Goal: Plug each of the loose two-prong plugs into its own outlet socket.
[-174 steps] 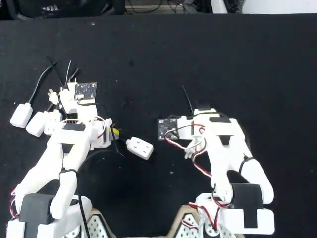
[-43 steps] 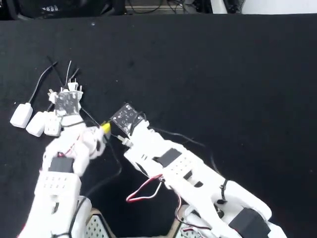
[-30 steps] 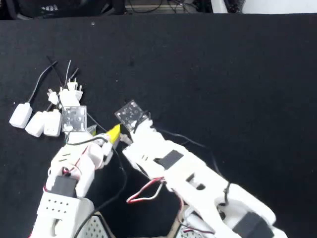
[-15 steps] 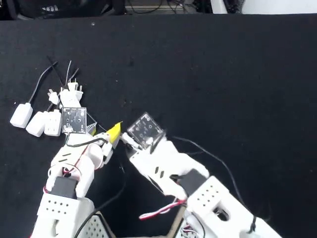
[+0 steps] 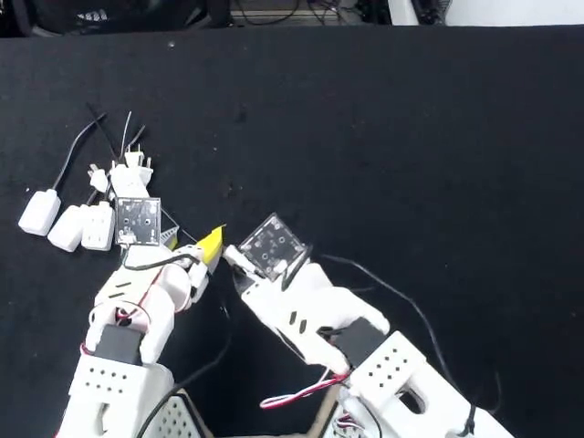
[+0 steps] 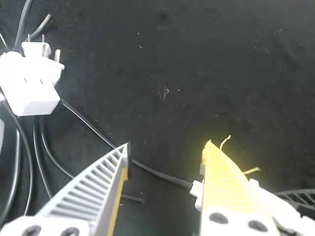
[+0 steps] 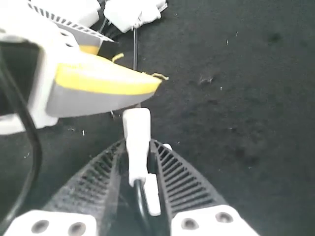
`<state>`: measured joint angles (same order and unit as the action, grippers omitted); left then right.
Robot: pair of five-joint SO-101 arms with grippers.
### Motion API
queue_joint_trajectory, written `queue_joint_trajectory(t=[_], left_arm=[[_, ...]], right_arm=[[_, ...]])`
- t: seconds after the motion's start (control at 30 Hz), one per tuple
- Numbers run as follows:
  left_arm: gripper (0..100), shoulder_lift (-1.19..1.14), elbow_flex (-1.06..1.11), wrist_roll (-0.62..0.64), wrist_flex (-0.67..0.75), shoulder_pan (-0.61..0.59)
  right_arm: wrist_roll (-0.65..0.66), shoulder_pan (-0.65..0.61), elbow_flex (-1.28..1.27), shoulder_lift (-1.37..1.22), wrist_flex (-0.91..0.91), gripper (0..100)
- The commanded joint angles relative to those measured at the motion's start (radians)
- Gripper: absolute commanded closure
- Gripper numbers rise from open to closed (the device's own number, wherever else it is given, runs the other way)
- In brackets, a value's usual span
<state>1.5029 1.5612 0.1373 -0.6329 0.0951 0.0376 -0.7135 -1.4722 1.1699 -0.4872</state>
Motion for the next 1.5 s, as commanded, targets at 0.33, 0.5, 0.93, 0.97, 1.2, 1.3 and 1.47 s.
queue_joint_trajectory(t=[0.33, 0.5, 0.93, 0.97, 1.2, 1.3, 1.47], left_arm=[[76, 0.014, -0.005, -0.015, -0.032, 0.016], [76, 0.015, -0.036, -0.017, -0.034, -0.005], [76, 0.014, -0.018, -0.017, -0.043, -0.036], [76, 0.014, -0.016, -0.017, -0.041, -0.033], [76, 0.014, -0.016, -0.017, -0.048, -0.038], [76, 0.011, -0.016, -0.017, -0.048, -0.038], [76, 0.008, -0.015, -0.017, -0.048, -0.038]], right_arm=[[-0.061, 0.028, 0.058, -0.088, 0.083, 98.8], [-0.003, 0.028, 0.042, -0.097, 0.072, 98.8], [0.146, 0.308, 0.148, -0.134, -0.153, 98.8], [0.169, 0.351, 0.174, -0.163, -0.196, 98.8], [0.358, 0.623, 0.265, -0.461, -0.232, 98.8], [0.374, 0.695, 0.312, -0.553, -0.236, 98.8], [0.285, 0.724, 0.366, -0.647, -0.239, 98.7]])
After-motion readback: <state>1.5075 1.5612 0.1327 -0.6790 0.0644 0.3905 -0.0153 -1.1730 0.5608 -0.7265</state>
